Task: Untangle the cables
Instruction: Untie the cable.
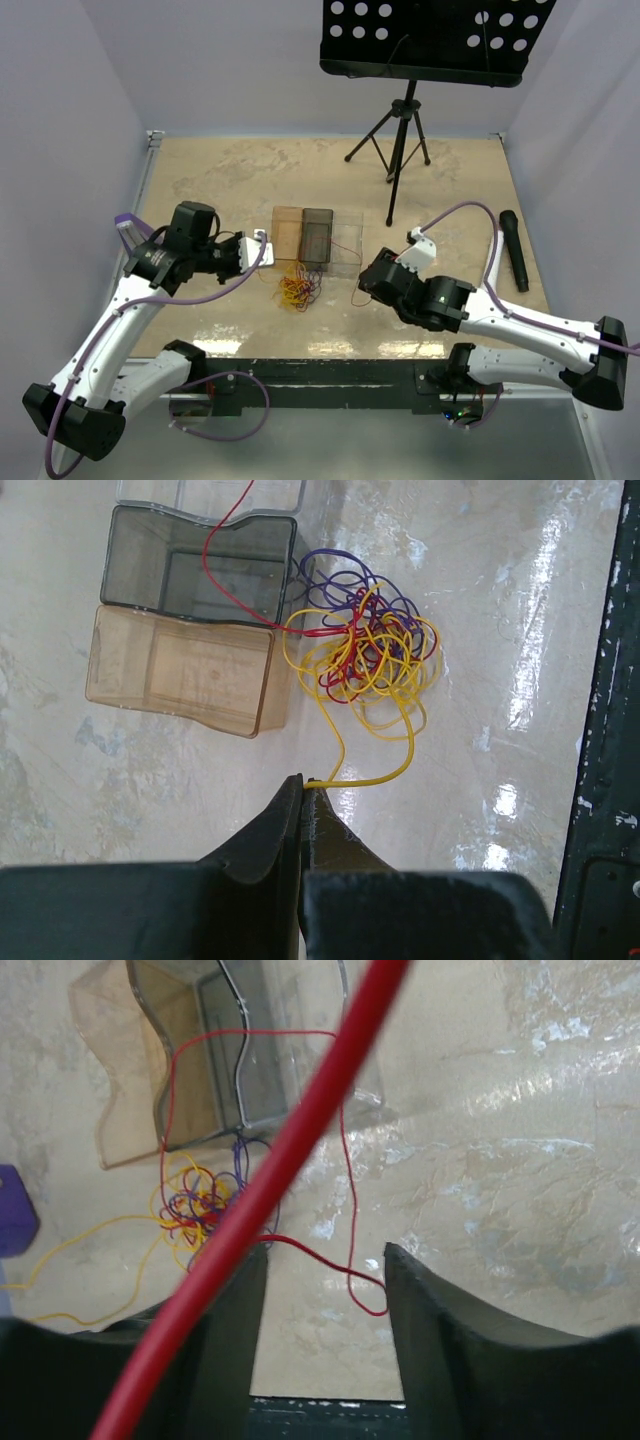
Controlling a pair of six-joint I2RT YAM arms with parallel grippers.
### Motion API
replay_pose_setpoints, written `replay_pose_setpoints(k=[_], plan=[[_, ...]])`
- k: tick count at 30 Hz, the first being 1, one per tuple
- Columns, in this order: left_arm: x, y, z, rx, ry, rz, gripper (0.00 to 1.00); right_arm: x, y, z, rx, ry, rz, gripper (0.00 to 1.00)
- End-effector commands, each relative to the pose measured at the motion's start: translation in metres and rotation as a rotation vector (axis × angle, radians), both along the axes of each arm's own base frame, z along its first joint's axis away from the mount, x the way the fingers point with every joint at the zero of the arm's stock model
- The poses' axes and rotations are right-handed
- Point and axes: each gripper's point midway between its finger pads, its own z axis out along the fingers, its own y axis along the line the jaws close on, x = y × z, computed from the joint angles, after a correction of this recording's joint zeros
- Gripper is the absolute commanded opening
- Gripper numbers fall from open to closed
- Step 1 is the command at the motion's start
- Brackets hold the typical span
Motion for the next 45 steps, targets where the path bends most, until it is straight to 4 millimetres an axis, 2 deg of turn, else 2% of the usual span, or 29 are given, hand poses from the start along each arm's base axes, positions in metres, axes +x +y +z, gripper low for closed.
replay_pose_setpoints(k=[1, 5, 10, 12, 14, 15, 21, 26, 35, 40, 45], plan=[[-0.014, -0.001, 0.007, -0.005, 0.017, -0.059, 0.00, -0.002, 0.008, 0.001, 0.008, -0.002, 0.002, 0.59], [-0.020, 0.000, 0.001, -0.004, 0.036, -0.072, 0.00, 0.014, 0.047, 0.029, 0.060, -0.077, 0.073, 0.62], [-0.026, 0.003, -0.010, 0.012, 0.061, -0.074, 0.00, 0.038, 0.102, 0.031, 0.025, -0.102, 0.143, 0.64], [-0.028, 0.005, -0.015, 0.022, 0.066, -0.074, 0.00, 0.051, 0.116, 0.026, -0.007, -0.098, 0.150, 0.65], [-0.029, 0.006, -0.018, 0.028, 0.063, -0.075, 0.00, 0.070, 0.122, 0.015, -0.036, -0.082, 0.141, 0.66], [-0.030, 0.006, -0.020, 0.030, 0.062, -0.077, 0.00, 0.077, 0.127, 0.016, -0.025, -0.089, 0.143, 0.65], [-0.032, 0.010, -0.028, 0.045, 0.053, -0.080, 0.00, 0.109, 0.126, 0.010, 0.001, -0.089, 0.125, 0.63], [-0.031, 0.010, -0.033, 0.050, 0.043, -0.082, 0.00, 0.124, 0.136, 0.005, -0.014, -0.090, 0.138, 0.61], [-0.028, 0.011, -0.037, 0.056, 0.032, -0.083, 0.00, 0.137, 0.155, -0.028, -0.008, -0.034, 0.151, 0.56], [-0.027, 0.011, -0.039, 0.058, 0.031, -0.081, 0.00, 0.139, 0.154, -0.048, -0.022, 0.000, 0.144, 0.54], [-0.027, 0.011, -0.044, 0.058, 0.039, -0.080, 0.00, 0.145, 0.147, -0.052, -0.016, -0.011, 0.104, 0.46]])
